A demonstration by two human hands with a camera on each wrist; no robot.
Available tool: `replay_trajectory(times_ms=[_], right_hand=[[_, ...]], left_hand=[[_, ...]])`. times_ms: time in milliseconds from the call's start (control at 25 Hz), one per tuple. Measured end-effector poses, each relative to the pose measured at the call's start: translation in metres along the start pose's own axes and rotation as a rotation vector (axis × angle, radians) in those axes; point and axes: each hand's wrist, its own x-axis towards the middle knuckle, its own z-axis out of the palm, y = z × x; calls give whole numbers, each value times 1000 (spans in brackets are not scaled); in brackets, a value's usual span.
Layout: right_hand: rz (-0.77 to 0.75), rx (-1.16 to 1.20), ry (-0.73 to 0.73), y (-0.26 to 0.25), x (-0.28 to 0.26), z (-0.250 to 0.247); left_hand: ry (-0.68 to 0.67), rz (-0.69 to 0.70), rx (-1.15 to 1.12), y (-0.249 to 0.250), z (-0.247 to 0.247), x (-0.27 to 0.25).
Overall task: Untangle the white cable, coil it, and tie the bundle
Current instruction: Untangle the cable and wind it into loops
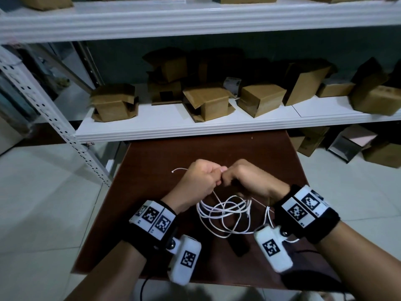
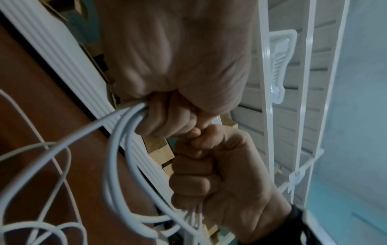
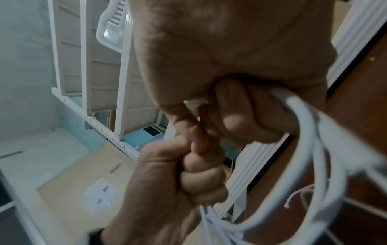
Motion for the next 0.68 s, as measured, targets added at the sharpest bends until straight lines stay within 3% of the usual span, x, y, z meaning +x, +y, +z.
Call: replay_trajectory(times_ms=[120, 280, 520, 680], right_hand=[[0, 391, 137, -7, 6, 7], [-21, 769, 165, -7, 13, -1], [-86, 839, 101, -15, 7, -9], [-77, 698, 44, -19, 2, -25]], left_hand=[[45, -31, -364, 7, -6, 0], [-39, -52, -681, 8, -4, -1], [-195, -66, -962, 9, -10, -3], [-213, -88, -874, 16, -22, -6]])
